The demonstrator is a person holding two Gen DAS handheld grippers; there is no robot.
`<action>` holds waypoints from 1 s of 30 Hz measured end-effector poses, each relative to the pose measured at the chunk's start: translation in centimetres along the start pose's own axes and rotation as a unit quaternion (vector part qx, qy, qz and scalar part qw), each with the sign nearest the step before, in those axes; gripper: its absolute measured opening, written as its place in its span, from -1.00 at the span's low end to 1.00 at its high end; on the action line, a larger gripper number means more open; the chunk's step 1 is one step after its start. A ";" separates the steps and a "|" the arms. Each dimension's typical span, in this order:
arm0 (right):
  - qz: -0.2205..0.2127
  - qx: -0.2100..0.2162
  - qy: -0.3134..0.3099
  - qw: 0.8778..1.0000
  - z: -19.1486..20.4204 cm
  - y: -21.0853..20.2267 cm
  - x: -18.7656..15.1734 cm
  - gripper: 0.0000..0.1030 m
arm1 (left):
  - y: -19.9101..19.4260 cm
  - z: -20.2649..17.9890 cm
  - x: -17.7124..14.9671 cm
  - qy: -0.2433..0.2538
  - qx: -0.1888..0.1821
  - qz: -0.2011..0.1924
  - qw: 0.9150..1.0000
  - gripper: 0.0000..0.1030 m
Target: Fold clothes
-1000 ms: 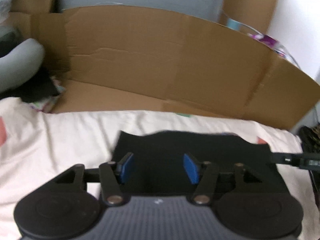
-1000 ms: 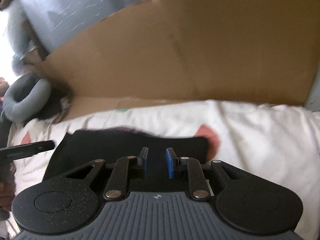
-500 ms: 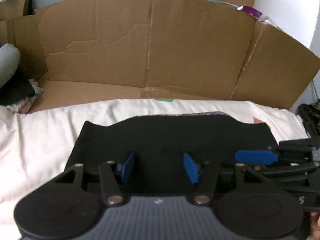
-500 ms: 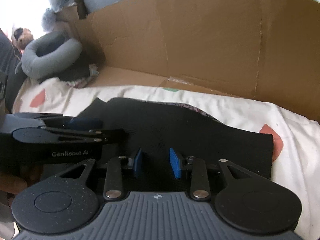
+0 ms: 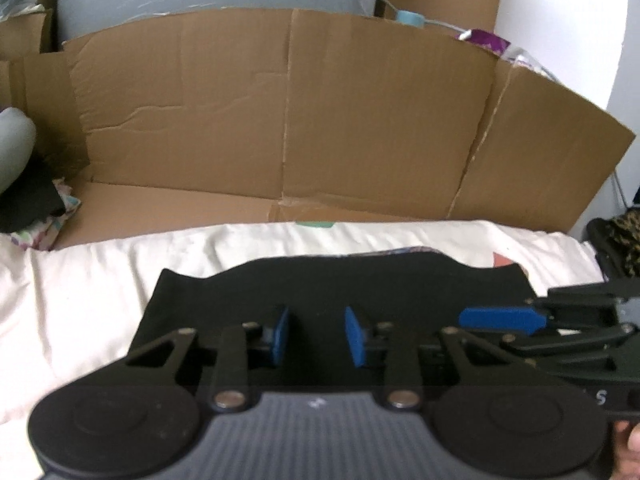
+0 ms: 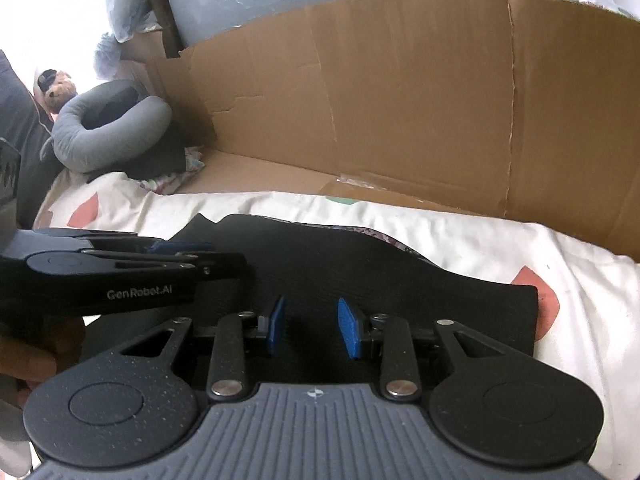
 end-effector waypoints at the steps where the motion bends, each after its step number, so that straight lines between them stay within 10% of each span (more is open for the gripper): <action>1: 0.001 0.002 -0.003 1.000 0.1 0.2 0.0 -0.29 | 0.2 0.0 0.0 0.001 0.000 0.001 1.000 -0.36; 30: 0.014 -0.021 -0.030 0.999 -0.5 5.0 1.3 -0.58 | 3.1 0.5 0.4 -0.009 -0.010 0.043 0.999 -0.40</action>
Point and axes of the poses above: each gripper's, at about its wrist camera, not at the fingertips, and y roughly the way its jaws point, z to its left, x to its top, the point moved 10 cm from there along y, roughly the way its jaws point, and after that the axes turned 10 degrees about -x, right-handed, at the moved point
